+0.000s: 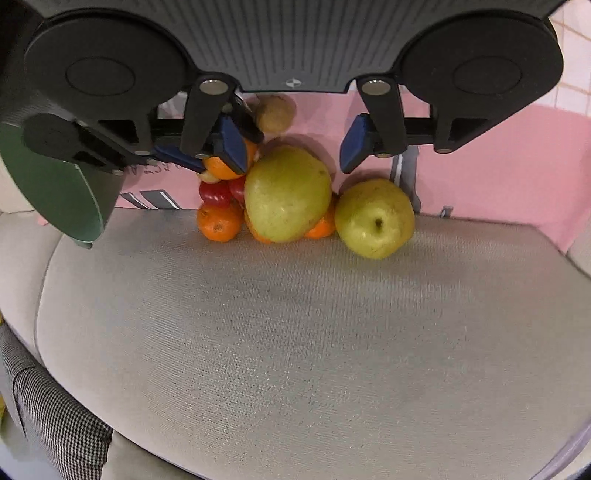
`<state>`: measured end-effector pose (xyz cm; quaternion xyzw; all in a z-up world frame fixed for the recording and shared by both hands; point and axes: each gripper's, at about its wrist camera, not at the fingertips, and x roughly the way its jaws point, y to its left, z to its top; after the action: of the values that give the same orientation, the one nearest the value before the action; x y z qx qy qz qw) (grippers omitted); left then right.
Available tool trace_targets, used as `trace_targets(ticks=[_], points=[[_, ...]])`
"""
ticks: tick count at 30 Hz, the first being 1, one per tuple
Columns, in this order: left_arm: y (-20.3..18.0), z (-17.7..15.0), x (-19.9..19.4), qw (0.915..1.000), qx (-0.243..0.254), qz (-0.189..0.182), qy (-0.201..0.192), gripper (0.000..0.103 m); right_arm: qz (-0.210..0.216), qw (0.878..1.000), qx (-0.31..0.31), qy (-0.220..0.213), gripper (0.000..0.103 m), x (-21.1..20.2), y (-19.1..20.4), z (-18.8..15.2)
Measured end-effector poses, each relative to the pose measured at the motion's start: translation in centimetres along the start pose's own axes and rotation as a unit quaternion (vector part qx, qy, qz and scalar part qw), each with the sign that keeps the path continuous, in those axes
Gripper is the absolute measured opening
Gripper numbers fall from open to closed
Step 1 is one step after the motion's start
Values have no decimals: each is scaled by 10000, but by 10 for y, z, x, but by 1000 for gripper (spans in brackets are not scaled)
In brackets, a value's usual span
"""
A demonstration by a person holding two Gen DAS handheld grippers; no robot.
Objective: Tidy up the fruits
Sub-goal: 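Grasp the large green pear with the left tool while the right tool grasps an orange, then carry the pear with the left tool into the colander while the right tool drops the orange in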
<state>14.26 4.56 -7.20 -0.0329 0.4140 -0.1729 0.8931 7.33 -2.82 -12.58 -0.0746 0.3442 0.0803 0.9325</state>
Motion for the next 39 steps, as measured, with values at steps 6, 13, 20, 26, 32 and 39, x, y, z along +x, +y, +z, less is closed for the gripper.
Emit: trace_targets(ticks=[6,13,20,26,32,39], points=[[-4,12,16,9999,44,27,127,78,-220,9993,-289,-32,41,-10,0,1],[-9,19,36,9995,13,99,301,78,-307,9987,-392,-59,41,-10,-5,2],[-9,17,46,9994,-225,83,259,75,-252,9986,-462,-92,41,-15,-5,1],[-8,16,38,9993,-320,96,145,74,-198,9984,-498,-185,41,-27,-2,3],[-7,16,6,9993,-357,87,-25,74,-155,9978,-577,-290,40,-51,2,8],[-19,11,-37,9994,-327,25,-145,74,-48,9969,-660,-418,40,-89,-7,13]])
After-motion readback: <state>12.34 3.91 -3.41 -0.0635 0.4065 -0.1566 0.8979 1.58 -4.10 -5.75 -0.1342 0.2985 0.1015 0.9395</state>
